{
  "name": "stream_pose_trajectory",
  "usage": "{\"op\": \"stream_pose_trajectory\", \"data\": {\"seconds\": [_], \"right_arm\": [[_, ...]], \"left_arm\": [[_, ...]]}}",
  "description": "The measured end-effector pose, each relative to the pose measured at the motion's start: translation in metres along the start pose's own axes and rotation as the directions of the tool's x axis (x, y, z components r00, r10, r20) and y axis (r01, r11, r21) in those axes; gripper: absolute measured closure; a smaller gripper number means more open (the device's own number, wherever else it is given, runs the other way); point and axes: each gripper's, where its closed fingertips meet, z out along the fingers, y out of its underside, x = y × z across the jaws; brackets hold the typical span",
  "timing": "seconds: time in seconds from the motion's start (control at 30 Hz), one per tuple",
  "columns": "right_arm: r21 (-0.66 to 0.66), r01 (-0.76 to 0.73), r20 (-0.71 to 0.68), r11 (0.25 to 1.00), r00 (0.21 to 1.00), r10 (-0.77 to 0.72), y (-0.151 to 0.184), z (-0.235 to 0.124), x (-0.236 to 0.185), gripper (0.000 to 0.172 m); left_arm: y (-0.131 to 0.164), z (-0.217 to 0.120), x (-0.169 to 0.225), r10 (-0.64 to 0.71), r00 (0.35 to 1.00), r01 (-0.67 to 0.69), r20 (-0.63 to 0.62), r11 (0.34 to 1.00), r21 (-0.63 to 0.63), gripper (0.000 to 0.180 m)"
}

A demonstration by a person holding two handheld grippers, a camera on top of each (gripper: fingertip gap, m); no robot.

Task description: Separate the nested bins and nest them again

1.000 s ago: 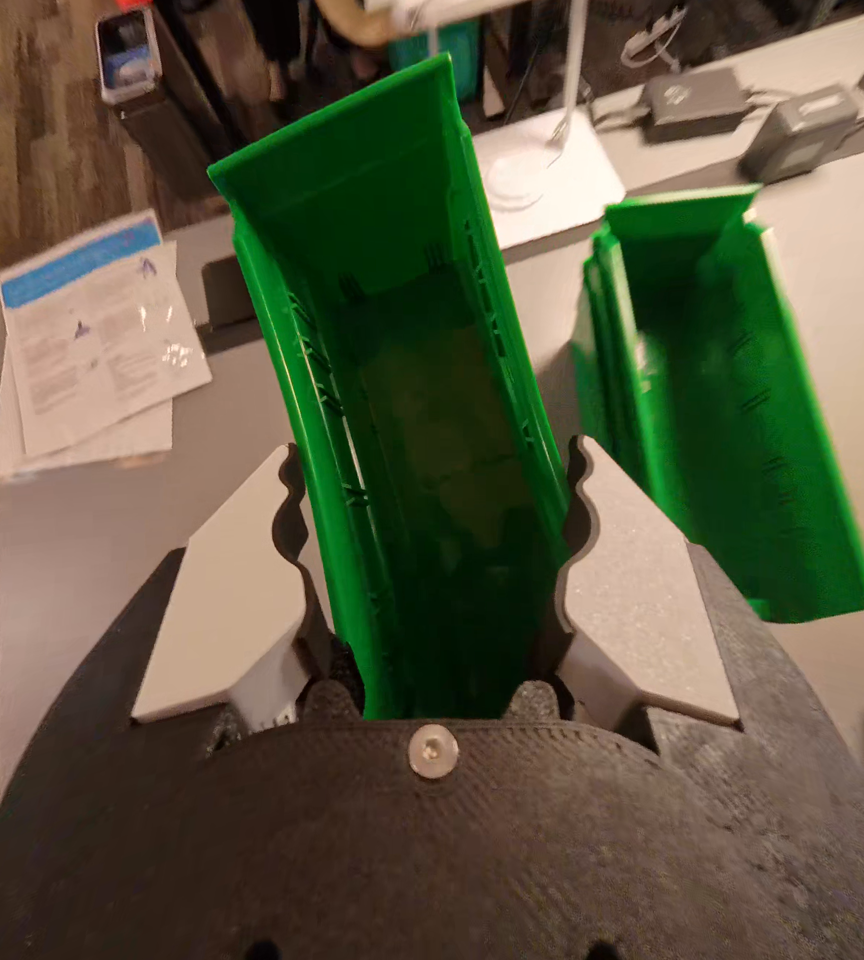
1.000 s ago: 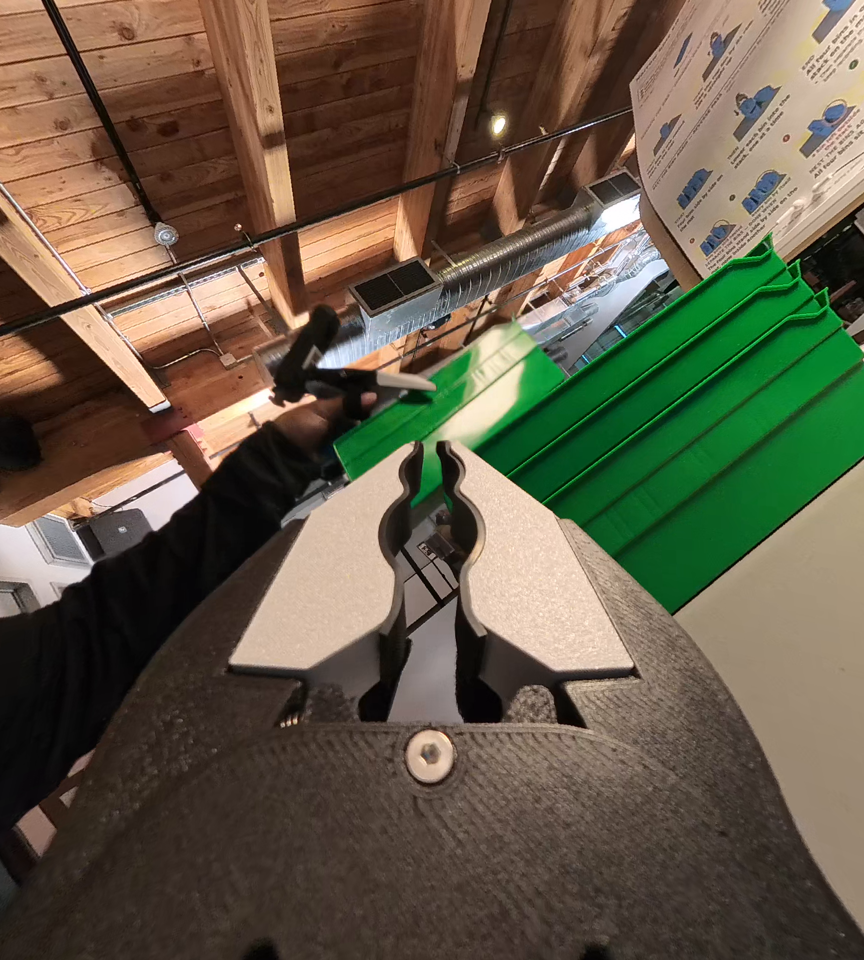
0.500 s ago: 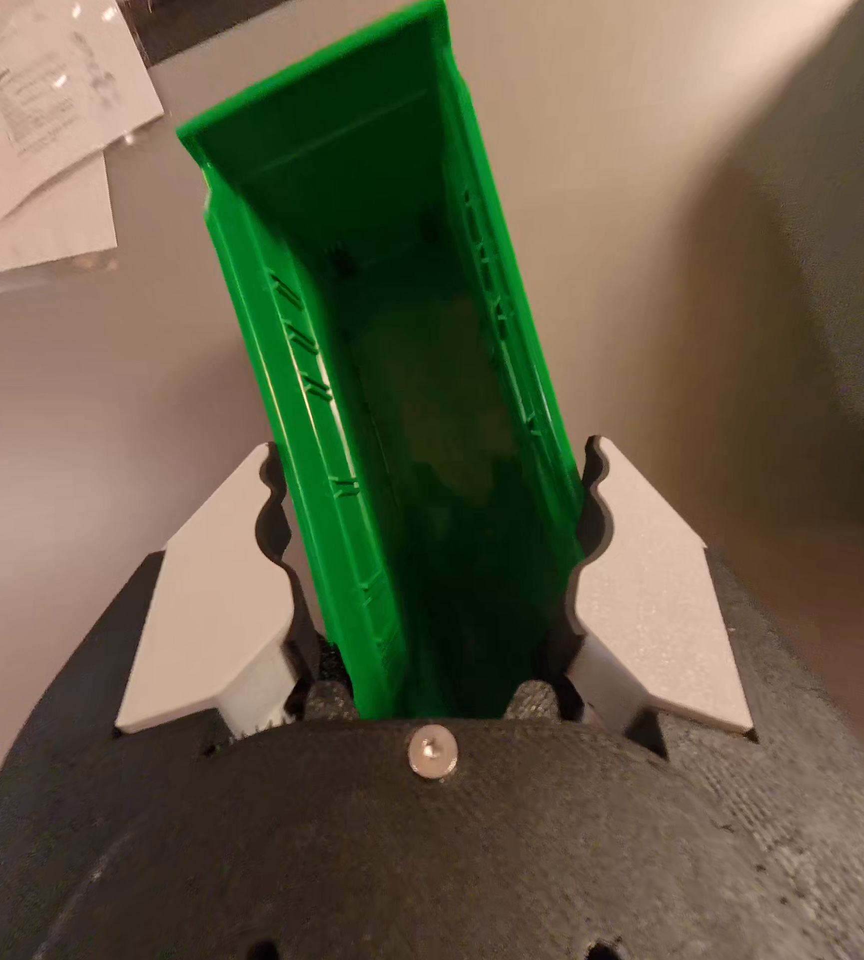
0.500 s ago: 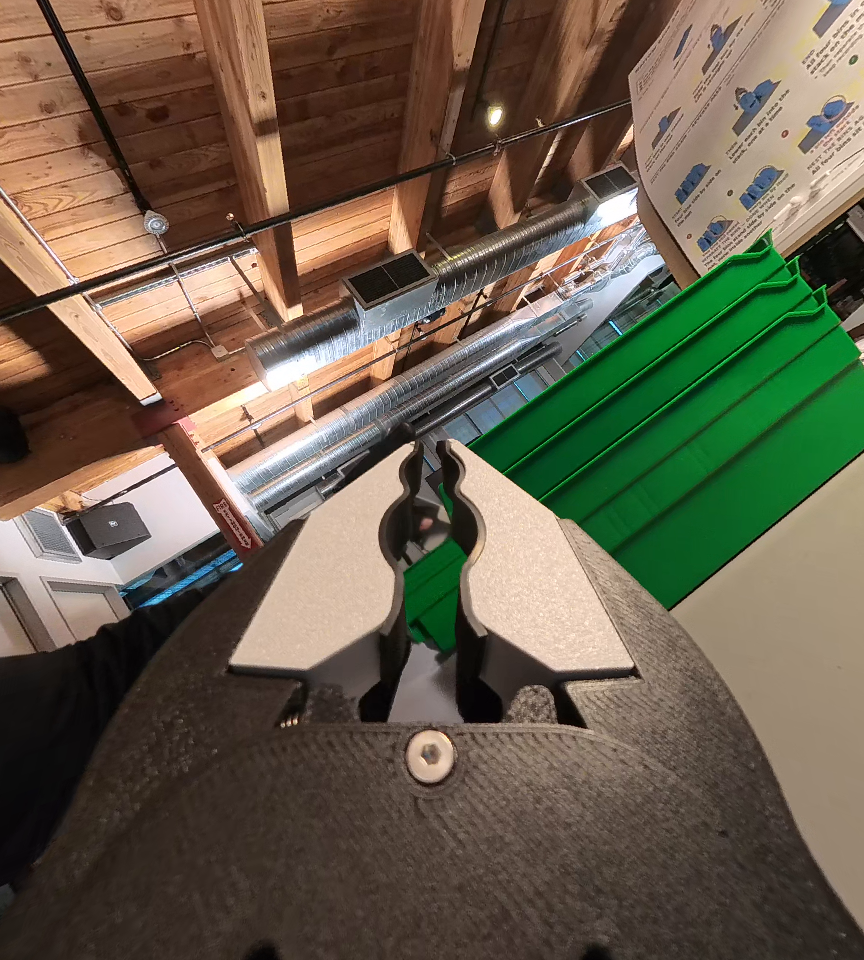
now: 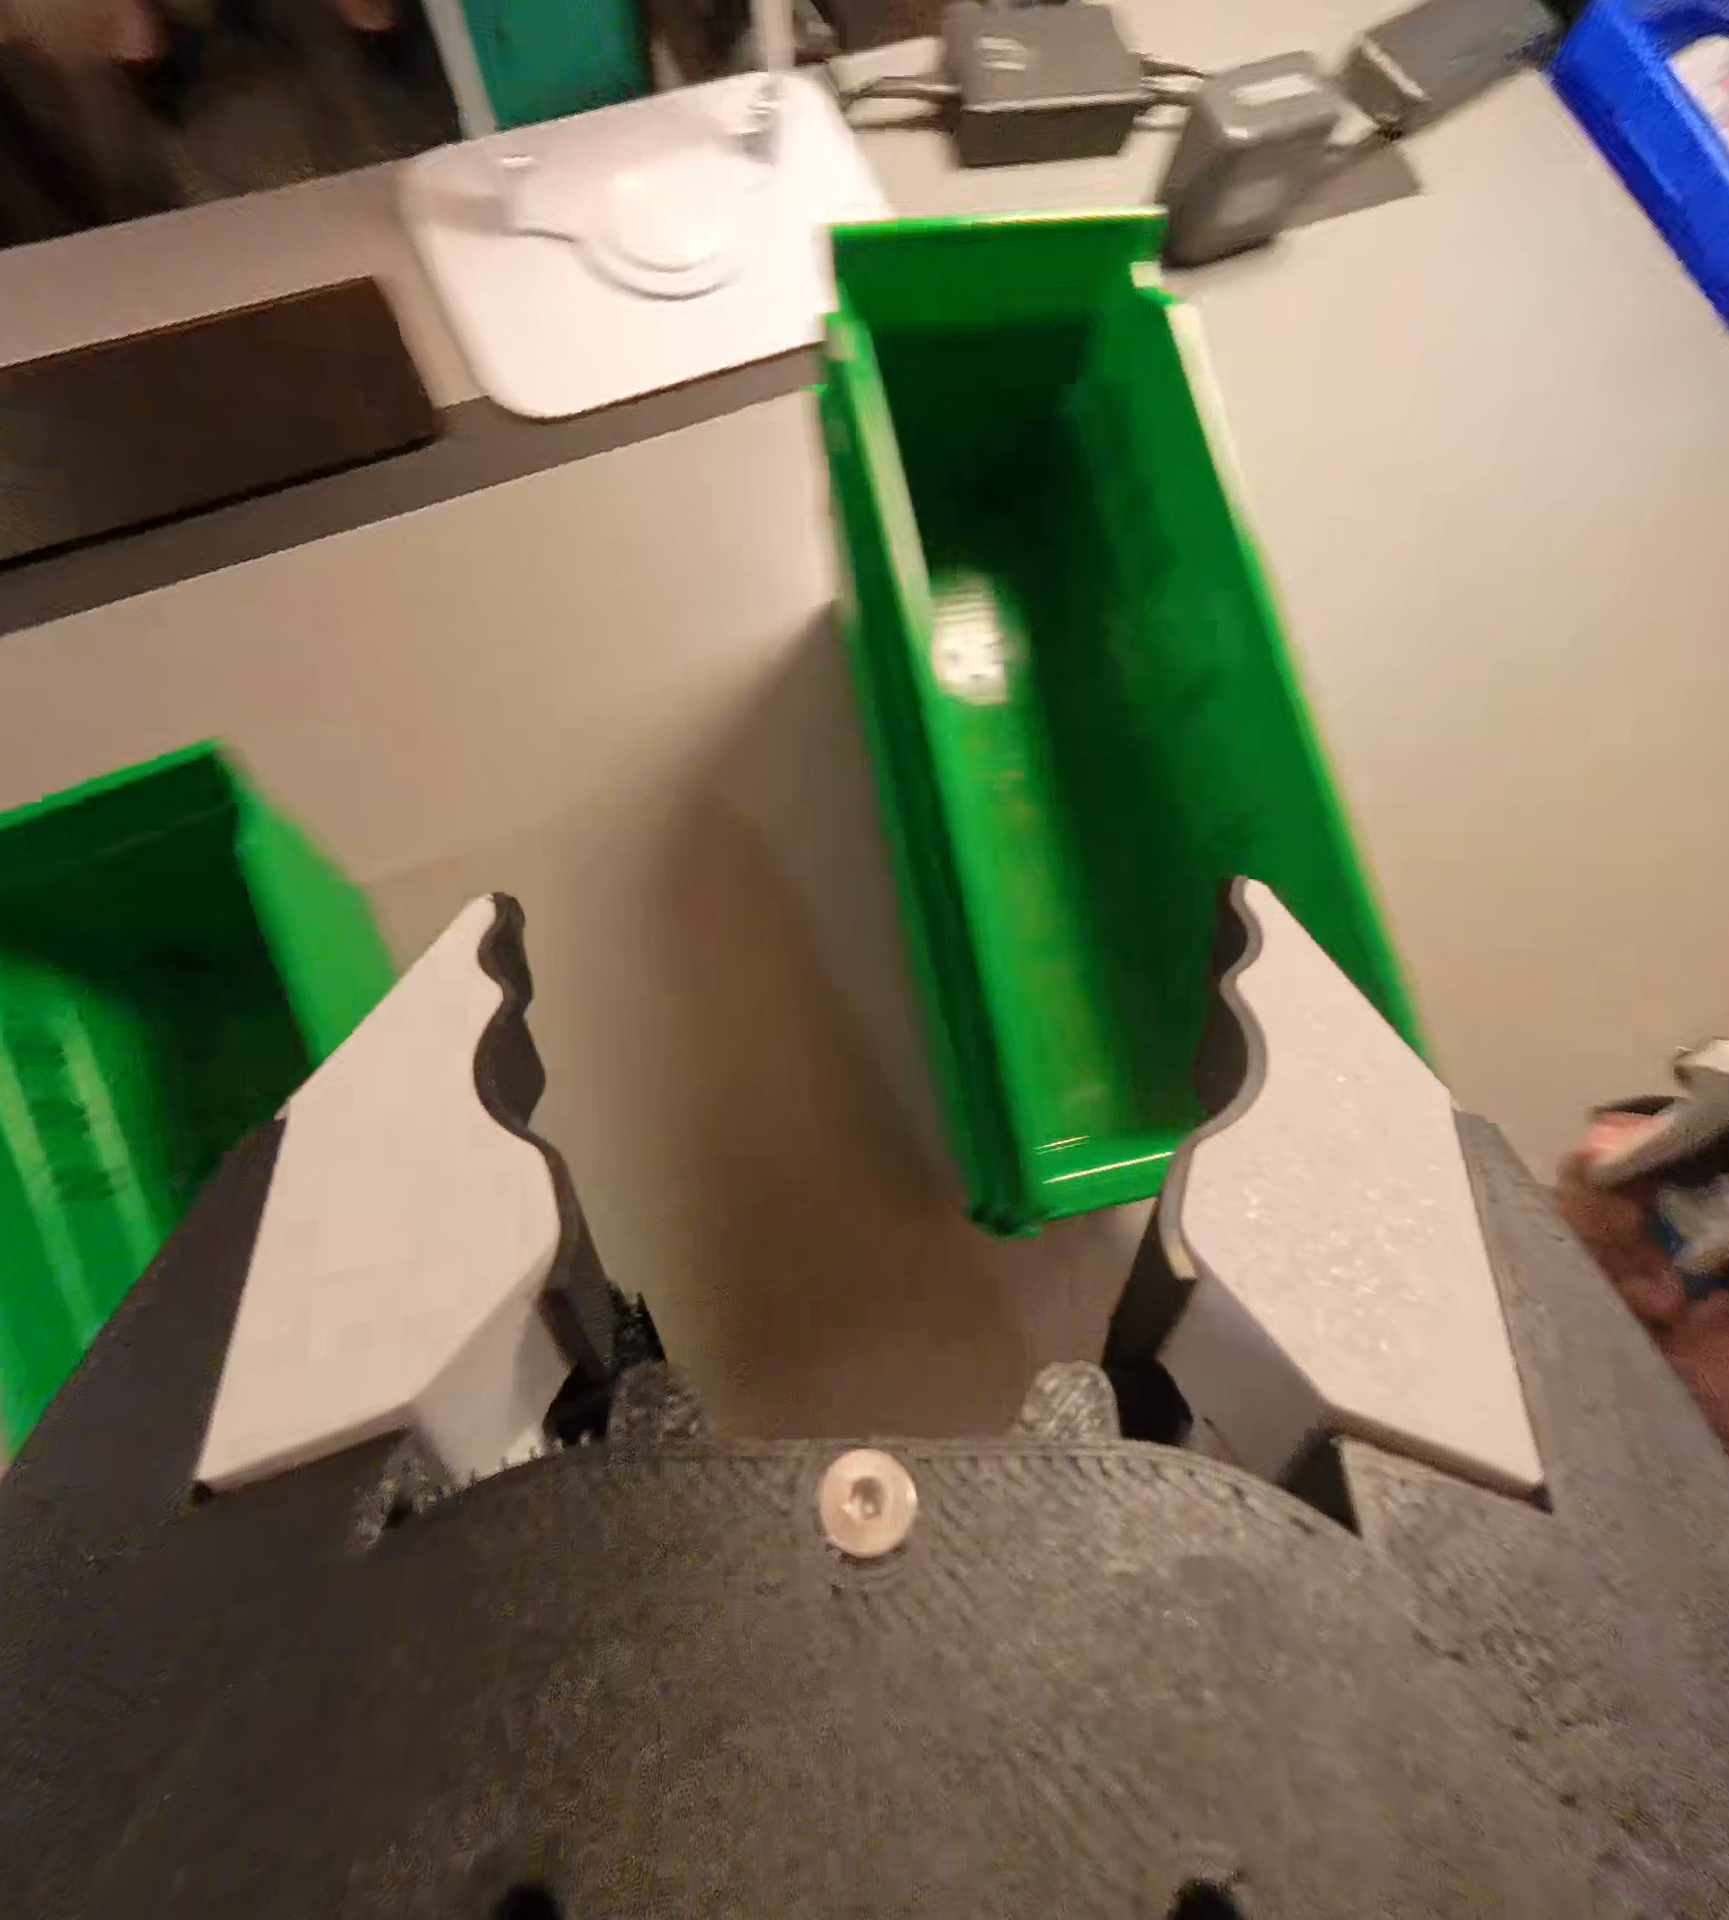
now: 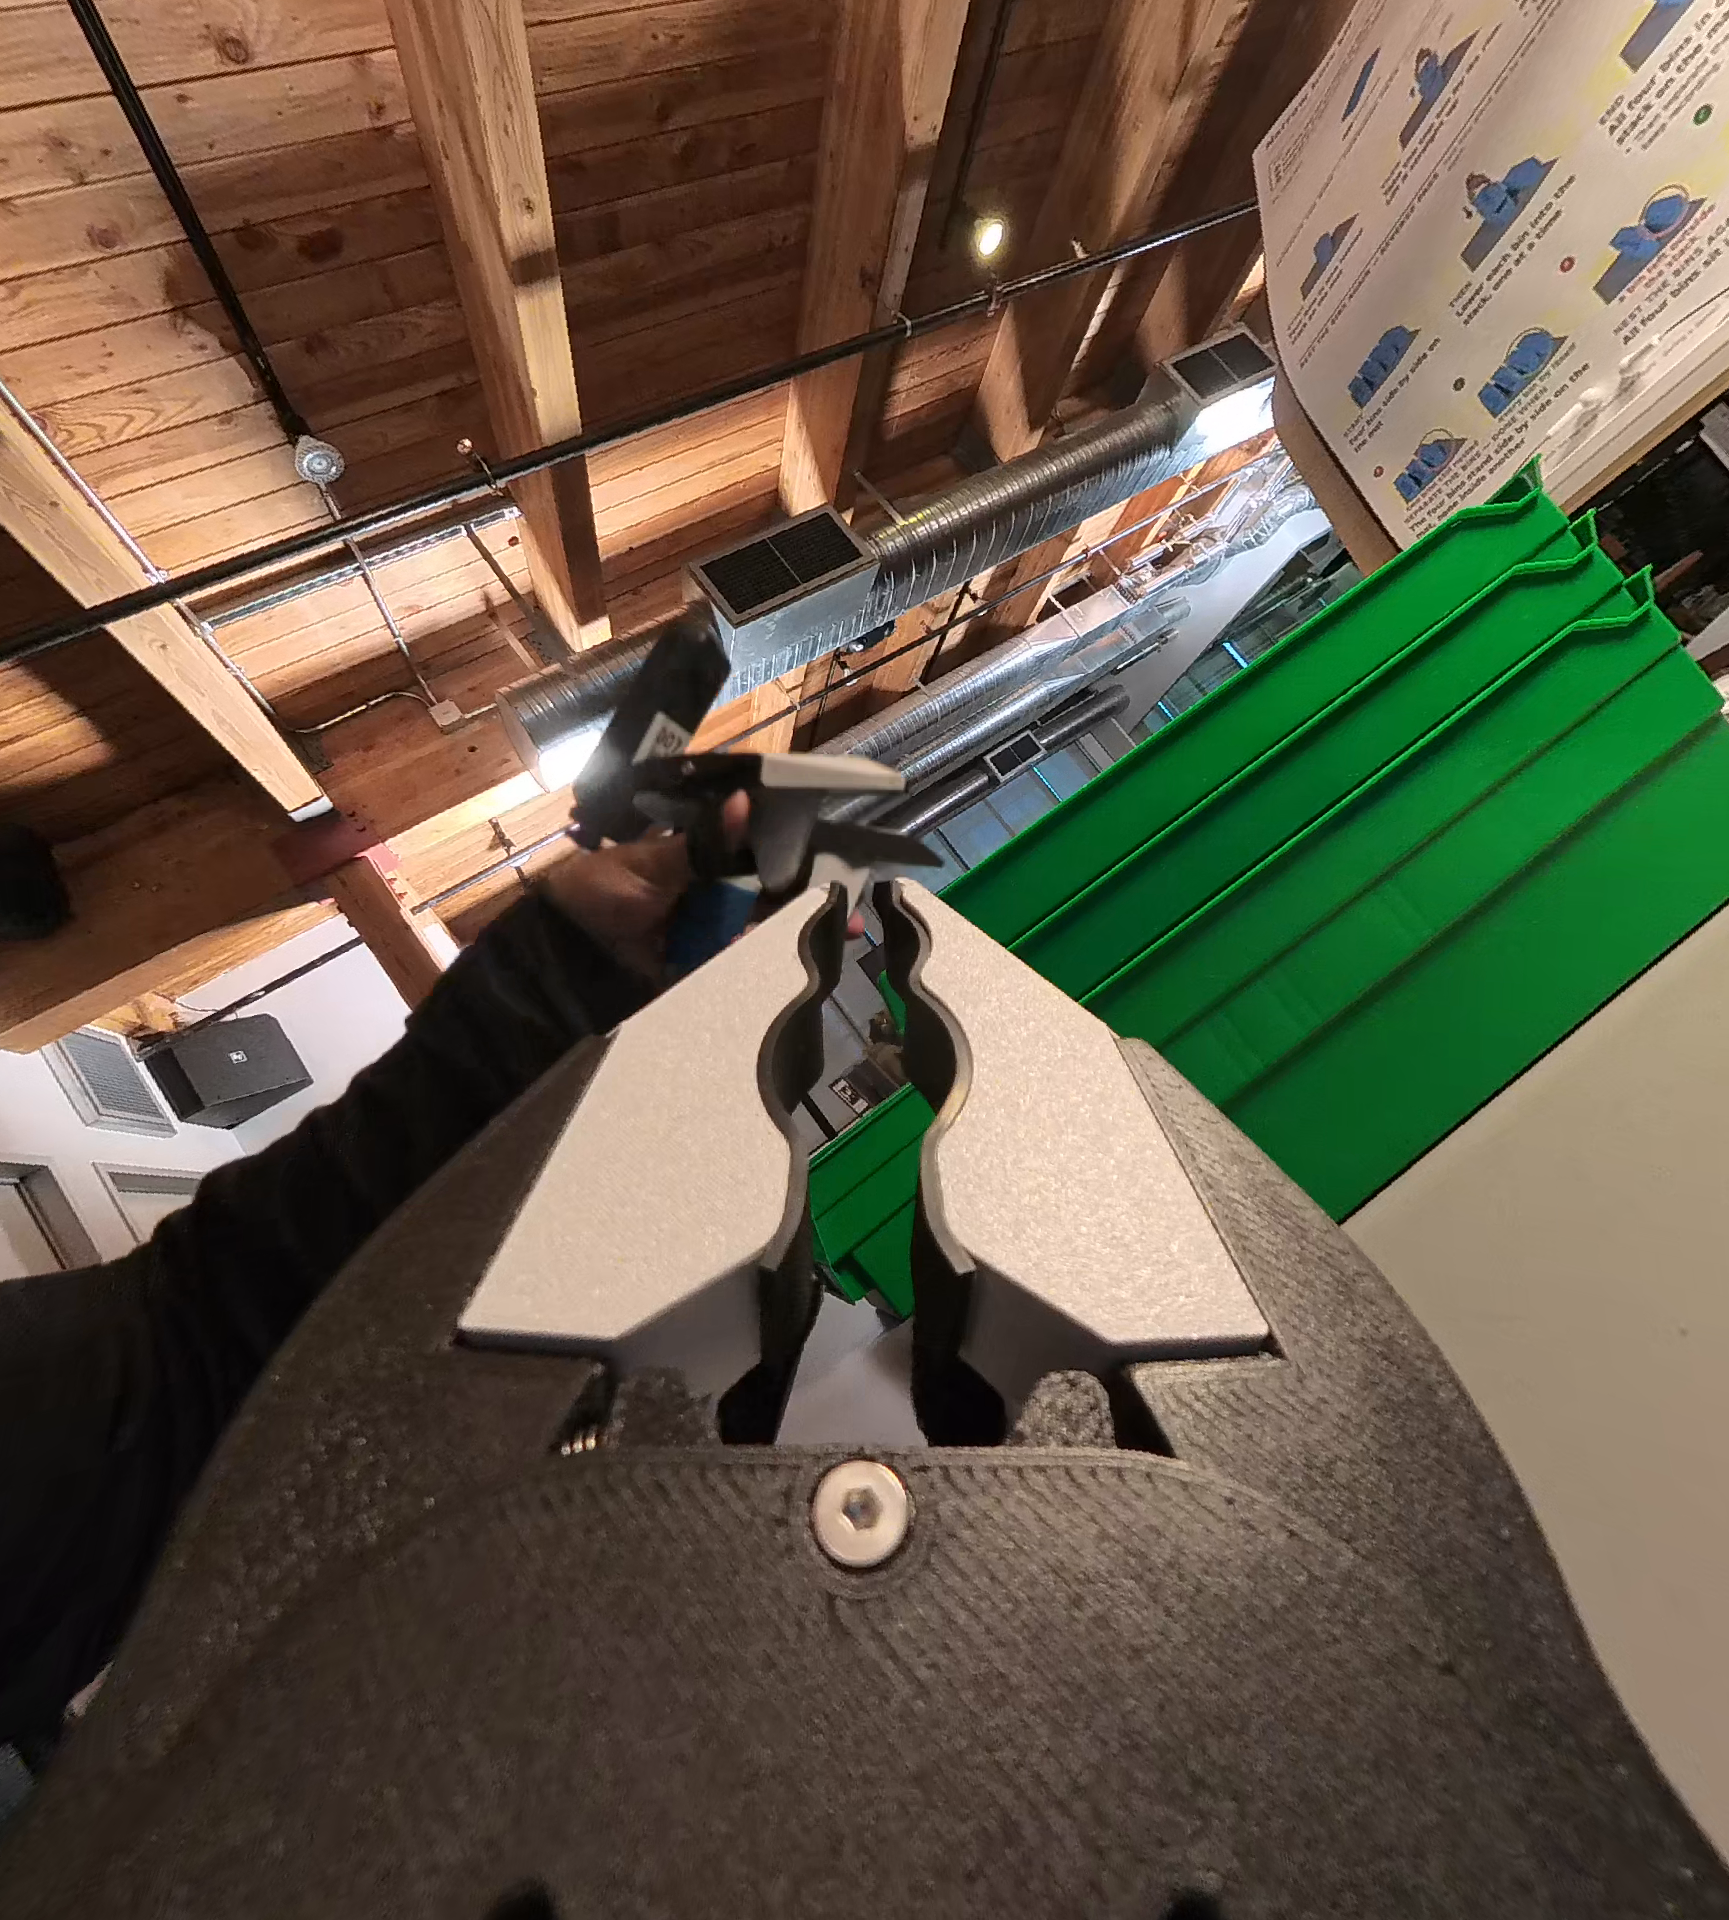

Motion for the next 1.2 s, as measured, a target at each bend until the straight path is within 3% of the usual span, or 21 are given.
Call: {"op": "stream_pose_trajectory", "data": {"seconds": [0.03,0.2,0.43,0.7,1.2], "right_arm": [[0.001,0.000,0.001,1.000,1.000,0.000,0.000,0.000,0.000,0.166],[0.007,-0.004,0.005,1.000,1.000,0.004,-0.001,-0.001,-0.001,0.166],[0.019,-0.037,0.018,0.999,0.999,0.037,-0.004,-0.002,0.001,0.166],[0.027,-0.064,0.025,0.998,0.998,0.063,-0.006,-0.003,0.002,0.166],[0.022,-0.050,0.020,0.998,0.999,0.050,-0.005,-0.003,0.002,0.166]], "left_arm": [[-0.005,0.008,0.017,0.029,0.999,-0.029,-0.021,0.999,-0.013,0.052],[-0.022,0.054,0.065,0.152,0.988,-0.152,-0.002,0.983,-0.101,0.052],[-0.028,0.092,0.056,0.192,0.975,-0.171,0.111,0.969,-0.178,0.052],[-0.010,0.109,0.056,0.187,0.979,-0.162,0.080,0.956,-0.246,0.054],[-0.018,0.100,0.057,0.199,0.976,-0.175,0.093,0.961,-0.215,0.077]]}}
